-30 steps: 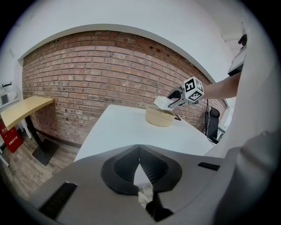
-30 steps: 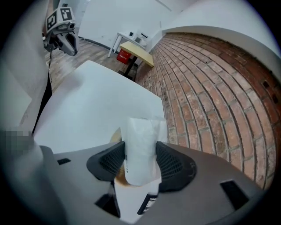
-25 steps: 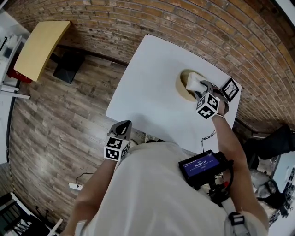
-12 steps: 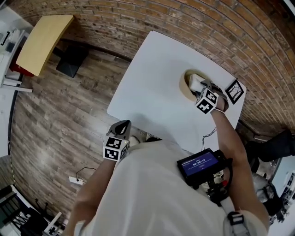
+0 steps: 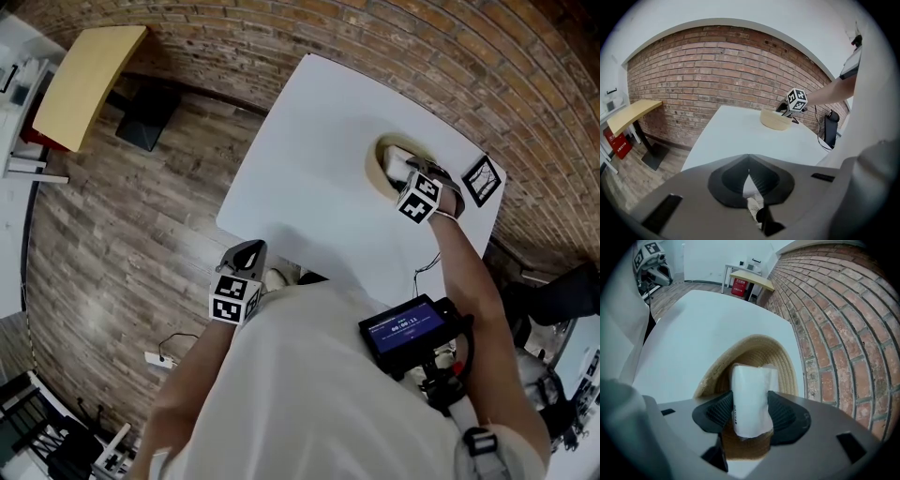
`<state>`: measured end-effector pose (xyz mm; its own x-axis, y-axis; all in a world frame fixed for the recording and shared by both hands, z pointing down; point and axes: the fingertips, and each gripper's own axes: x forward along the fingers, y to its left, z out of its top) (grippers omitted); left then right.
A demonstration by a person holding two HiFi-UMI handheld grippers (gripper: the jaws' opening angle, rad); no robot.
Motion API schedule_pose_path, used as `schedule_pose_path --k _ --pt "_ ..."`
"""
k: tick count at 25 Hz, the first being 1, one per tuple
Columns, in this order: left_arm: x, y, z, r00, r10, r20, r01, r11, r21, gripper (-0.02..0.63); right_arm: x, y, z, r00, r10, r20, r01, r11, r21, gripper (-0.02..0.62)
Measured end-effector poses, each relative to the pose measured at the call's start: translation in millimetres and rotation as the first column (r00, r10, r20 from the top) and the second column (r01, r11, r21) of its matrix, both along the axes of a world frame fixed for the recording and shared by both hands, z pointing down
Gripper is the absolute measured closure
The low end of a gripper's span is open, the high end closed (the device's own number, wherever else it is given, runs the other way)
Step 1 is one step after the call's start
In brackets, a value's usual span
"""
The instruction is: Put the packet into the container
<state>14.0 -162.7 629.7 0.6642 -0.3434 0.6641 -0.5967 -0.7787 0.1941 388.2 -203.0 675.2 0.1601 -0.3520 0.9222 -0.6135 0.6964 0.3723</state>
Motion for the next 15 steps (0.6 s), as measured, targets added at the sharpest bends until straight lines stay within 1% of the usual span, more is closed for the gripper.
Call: schedule_pose_path --k 6,9,15 --pt "7 5 0 1.0 0.01 0.01 -0.01 1.0 -0.003 0.597 -3 2 2 0.998 -0.001 0.061 0.0 1.0 0.006 0.36" --pt "8 5 2 1.0 0.02 0.015 -0.02 1.0 -0.004 0.597 -2 2 -1 0.998 -0.002 0.064 0.001 1.0 0.02 0.356" --pt "7 11 -5 0.999 0.048 0.018 -0.048 0.999 0.007 0.597 -12 7 -23 0.998 -0.023 0.053 0.019 0.997 0.079 0.319"
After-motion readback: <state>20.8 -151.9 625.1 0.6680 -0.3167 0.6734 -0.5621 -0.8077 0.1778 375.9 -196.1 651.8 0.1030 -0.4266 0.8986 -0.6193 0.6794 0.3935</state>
